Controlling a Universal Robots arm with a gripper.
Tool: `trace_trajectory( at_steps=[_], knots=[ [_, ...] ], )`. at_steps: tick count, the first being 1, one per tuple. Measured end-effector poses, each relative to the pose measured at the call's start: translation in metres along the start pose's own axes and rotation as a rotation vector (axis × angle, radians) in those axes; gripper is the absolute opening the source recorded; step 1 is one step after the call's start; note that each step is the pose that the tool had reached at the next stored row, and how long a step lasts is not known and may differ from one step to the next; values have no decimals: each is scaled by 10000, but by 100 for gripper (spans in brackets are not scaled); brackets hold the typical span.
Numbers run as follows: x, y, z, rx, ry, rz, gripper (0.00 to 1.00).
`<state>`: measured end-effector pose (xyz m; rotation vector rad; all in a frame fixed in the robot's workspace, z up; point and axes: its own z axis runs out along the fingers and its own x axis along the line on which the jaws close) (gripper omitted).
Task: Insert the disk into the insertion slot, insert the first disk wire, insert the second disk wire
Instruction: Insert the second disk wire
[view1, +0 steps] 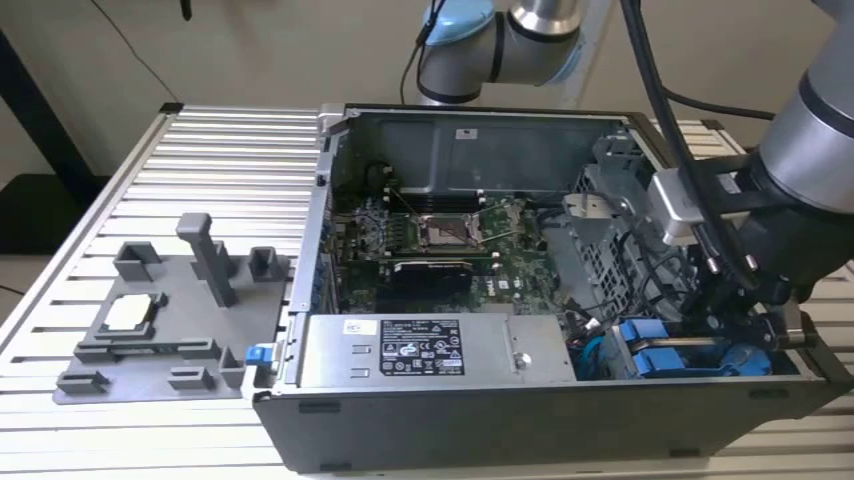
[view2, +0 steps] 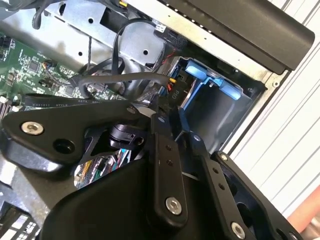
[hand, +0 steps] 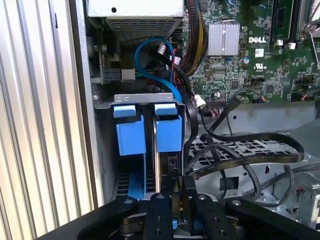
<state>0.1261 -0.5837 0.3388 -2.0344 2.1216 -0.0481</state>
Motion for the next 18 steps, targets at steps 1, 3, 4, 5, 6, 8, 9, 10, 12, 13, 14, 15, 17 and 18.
trace_trajectory(
  at_steps=[1,3,4,5,6,8,9,10,12,13,14,15,17,18],
  knots=[
    [-1,-1,-6,0,-3,1,24],
    [-3,-3,-20,0,-3,1,24],
    [-4,-5,-31,0,-3,0,24],
    [-6,-7,-46,0,-3,1,24],
    [-8,-11,-66,0,-3,1,24],
    [-15,-19,-116,0,-3,1,24],
    [-18,-24,-146,0,-4,2,24],
    [-22,-29,-178,0,-4,2,24],
    [-30,-40,-241,0,-4,1,24],
    [-31,-41,-252,0,-5,2,24],
    [-31,-41,-252,0,-6,1,24],
    [-31,-41,-252,0,-6,1,24],
    [-31,-41,-252,0,-7,2,24],
    [-32,-41,-252,0,-7,2,24]
  ],
)
